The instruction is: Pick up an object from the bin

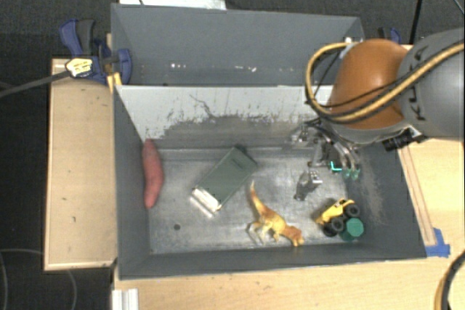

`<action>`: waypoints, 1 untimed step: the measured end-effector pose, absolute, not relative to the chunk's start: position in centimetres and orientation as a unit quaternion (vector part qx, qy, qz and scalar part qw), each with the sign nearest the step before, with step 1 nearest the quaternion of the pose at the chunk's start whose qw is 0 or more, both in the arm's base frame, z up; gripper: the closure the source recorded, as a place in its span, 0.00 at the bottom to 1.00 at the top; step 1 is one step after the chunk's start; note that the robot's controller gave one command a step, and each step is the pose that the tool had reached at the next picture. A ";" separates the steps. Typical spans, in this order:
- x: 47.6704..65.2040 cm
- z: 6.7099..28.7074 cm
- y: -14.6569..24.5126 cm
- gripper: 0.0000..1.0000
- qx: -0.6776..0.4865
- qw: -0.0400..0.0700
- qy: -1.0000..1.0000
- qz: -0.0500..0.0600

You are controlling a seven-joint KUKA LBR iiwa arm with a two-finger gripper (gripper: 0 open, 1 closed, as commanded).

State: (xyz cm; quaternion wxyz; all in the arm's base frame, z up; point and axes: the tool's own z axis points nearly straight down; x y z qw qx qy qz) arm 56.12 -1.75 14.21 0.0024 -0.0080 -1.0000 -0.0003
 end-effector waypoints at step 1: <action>56.3 14.6 -1.8 0.00 -0.008 -0.001 -1.000 0.000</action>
Offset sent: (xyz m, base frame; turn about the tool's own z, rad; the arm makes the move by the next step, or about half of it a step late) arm -0.0284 0.0498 -0.0543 -0.2286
